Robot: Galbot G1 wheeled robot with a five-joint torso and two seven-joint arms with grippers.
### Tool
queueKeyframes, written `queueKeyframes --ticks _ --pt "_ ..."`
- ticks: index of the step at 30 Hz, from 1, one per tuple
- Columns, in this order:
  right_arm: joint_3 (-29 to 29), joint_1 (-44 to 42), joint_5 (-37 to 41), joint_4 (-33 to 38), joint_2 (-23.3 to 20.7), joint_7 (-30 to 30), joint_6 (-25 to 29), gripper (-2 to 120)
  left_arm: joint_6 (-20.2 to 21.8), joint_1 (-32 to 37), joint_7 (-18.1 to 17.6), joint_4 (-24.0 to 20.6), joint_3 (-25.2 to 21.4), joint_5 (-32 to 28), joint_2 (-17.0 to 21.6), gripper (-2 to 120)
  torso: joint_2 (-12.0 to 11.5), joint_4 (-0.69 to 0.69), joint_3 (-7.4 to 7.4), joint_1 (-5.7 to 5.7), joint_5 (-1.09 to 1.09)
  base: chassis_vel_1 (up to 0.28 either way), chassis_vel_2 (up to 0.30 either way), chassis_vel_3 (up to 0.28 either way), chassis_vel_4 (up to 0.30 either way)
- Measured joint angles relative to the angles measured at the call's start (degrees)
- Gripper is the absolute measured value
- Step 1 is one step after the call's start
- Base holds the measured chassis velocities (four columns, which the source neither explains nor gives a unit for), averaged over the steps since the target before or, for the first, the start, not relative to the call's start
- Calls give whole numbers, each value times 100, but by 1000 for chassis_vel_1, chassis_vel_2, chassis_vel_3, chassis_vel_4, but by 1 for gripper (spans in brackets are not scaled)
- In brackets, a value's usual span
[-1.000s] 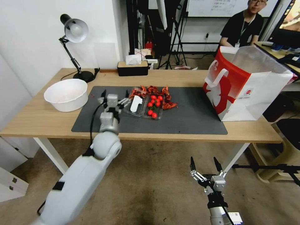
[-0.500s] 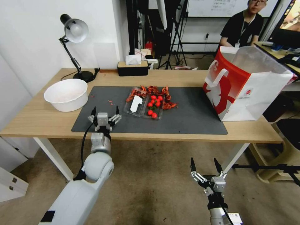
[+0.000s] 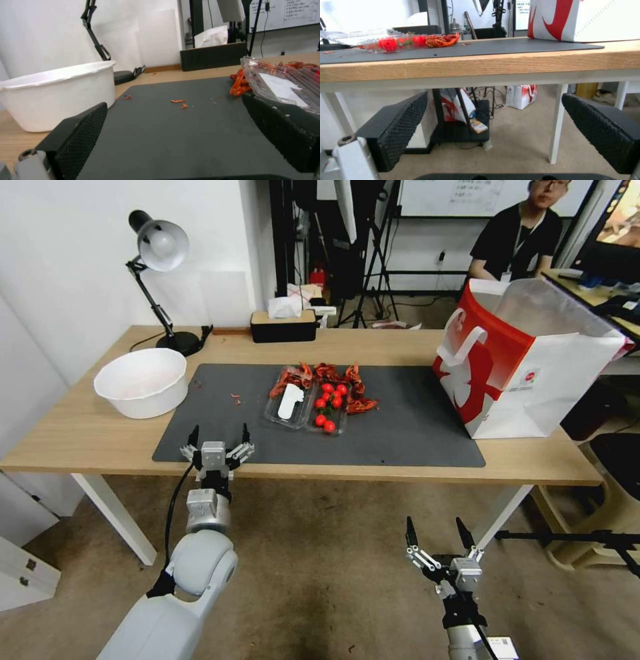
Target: Pick up the trash from the table and place it into the takeout bag.
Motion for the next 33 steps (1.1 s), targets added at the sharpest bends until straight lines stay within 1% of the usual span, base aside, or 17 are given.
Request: queueKeyframes --ticks 13,20,22,23,24,26,28,29,30,31,32,33 --pt "-19 -21 -14 38 -12 -7 15 100 -53 235 13 -124 -171 92 -28 100 0 0 0 0 0 0 0 0 0" --pt "-52 -9 -14 42 -14 -9 23 100 -58 466 26 -300 -285 132 -60 100 0 0 0 0 0 0 0 0 0" --pt "-69 8 -15 65 -26 -12 24 100 -109 766 119 -470 -439 247 -125 100 0 -1 0 0 0 0 0 0 0" --pt "-69 8 -15 65 -26 -12 24 100 -109 766 119 -470 -439 247 -125 100 0 -1 0 0 0 0 0 0 0" --pt "-70 29 -10 80 -35 -12 24 100 -205 1006 194 -534 -540 389 -181 100 0 0 0 0 -1 0 0 0 0" --pt "-69 91 18 91 -37 -13 21 100 -525 1471 371 -612 -743 677 -329 100 0 1 0 0 0 0 0 0 0" --pt "-68 98 20 91 -37 -13 20 100 -573 1531 399 -616 -772 704 -352 100 0 1 0 0 -1 0 0 0 0" --pt "-64 134 24 98 -36 -20 5 100 -898 1791 634 -619 -911 766 -468 100 0 1 0 0 0 0 0 0 0" --pt "-57 153 26 105 -41 -28 -4 100 -1107 1901 785 -596 -977 802 -531 100 0 0 0 0 0 0 0 0 0" --pt "-57 153 26 105 -41 -28 -4 100 -1107 1901 785 -596 -977 802 -531 100 0 0 0 0 0 0 0 0 0" --pt "-42 177 28 112 -50 -42 -16 100 -1347 2019 950 -554 -1037 832 -608 100 0 0 0 0 0 0 0 0 0" --pt "-30 189 28 121 -54 -64 -19 100 -1446 2068 1032 -540 -1057 827 -638 100 -1 0 0 0 0 0 0 0 0"
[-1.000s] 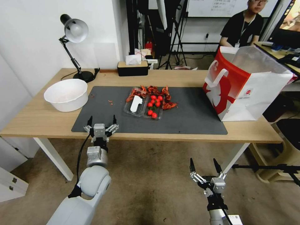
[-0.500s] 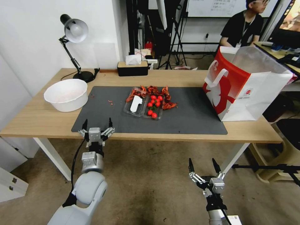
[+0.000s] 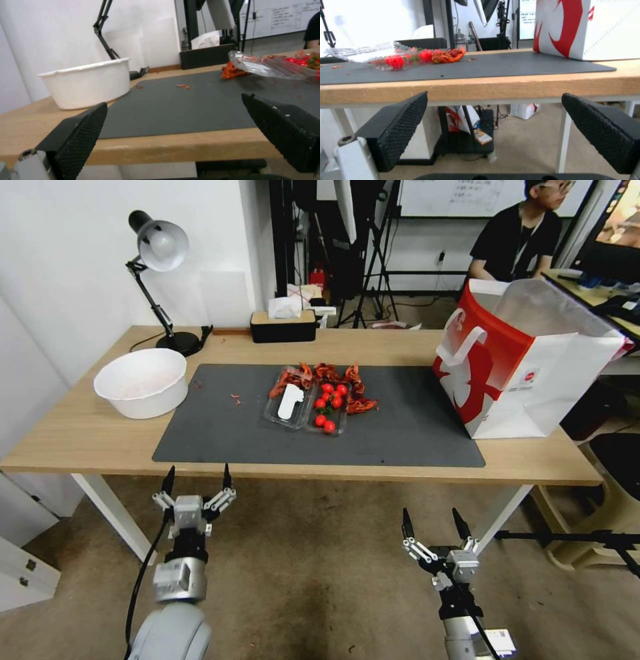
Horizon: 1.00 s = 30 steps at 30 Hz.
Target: Pick up the trash from the table and place it into the takeout bag.
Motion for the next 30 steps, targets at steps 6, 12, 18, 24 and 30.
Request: queueKeyframes --ticks 6,12,18,24,30 --pt "60 41 5 98 1 -88 2 100 -389 178 323 116 -56 -48 -84 100 0 0 0 0 0 0 0 0 0" --pt "116 73 51 300 21 -247 27 100 -710 256 533 333 -65 -141 -142 100 0 1 0 0 0 0 0 0 0" --pt "155 98 137 403 18 -331 -2 100 -888 287 605 460 -66 -158 -187 100 0 0 0 0 0 0 0 0 0" --pt "155 100 185 436 21 -334 -16 100 -971 291 611 515 -71 -185 -193 100 0 0 0 1 0 0 0 0 0" --pt "152 99 189 438 22 -332 -20 100 -976 290 609 519 -73 -188 -193 100 0 0 0 1 0 0 0 0 0"
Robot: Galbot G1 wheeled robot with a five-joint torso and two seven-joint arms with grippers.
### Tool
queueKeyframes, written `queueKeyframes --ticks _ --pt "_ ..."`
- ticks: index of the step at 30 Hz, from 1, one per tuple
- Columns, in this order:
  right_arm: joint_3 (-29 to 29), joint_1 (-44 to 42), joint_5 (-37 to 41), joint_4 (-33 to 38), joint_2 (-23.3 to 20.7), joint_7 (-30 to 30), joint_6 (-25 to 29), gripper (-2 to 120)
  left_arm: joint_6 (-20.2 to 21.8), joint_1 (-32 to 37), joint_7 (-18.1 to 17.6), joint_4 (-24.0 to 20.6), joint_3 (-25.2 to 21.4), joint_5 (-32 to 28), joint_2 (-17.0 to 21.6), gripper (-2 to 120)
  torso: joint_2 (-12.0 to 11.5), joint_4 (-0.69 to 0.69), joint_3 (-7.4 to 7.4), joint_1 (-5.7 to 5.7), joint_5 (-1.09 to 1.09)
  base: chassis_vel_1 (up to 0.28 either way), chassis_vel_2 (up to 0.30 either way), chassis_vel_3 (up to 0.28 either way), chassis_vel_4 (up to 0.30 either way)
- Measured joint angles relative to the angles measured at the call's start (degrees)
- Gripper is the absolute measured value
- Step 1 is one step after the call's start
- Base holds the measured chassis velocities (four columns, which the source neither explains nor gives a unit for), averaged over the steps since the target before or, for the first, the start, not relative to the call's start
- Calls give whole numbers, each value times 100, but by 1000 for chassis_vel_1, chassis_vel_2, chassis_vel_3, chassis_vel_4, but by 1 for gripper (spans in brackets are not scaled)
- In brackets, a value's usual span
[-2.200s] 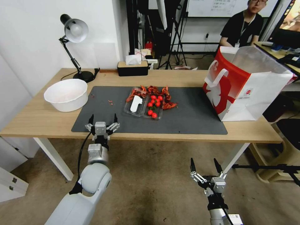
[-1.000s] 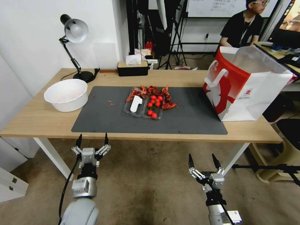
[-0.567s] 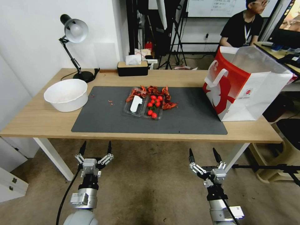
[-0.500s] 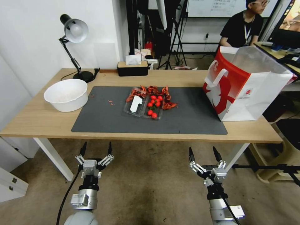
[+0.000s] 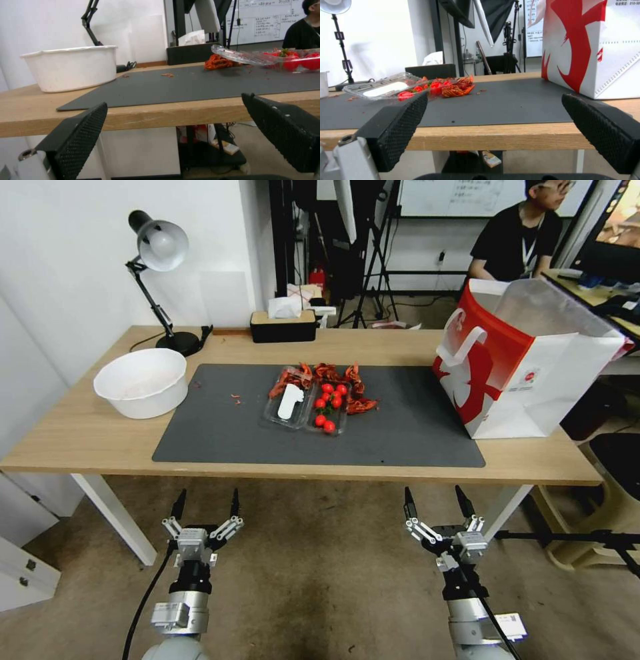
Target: Pick up the trash from the table and place it into the takeout bag.
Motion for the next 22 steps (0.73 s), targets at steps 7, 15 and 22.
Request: queueKeyframes --ticks 7,15,22 --pt "-1 0 0 0 1 2 -2 100 1 -2 -4 0 0 -3 1 100 0 0 0 0 0 0 0 0 0" --pt "-2 0 0 0 1 4 -2 100 8 -4 -10 0 3 -4 4 100 0 0 0 0 0 0 0 0 0" --pt "-2 0 0 0 1 7 -2 100 12 -5 -12 0 4 -4 5 100 0 0 0 0 0 0 0 0 0"
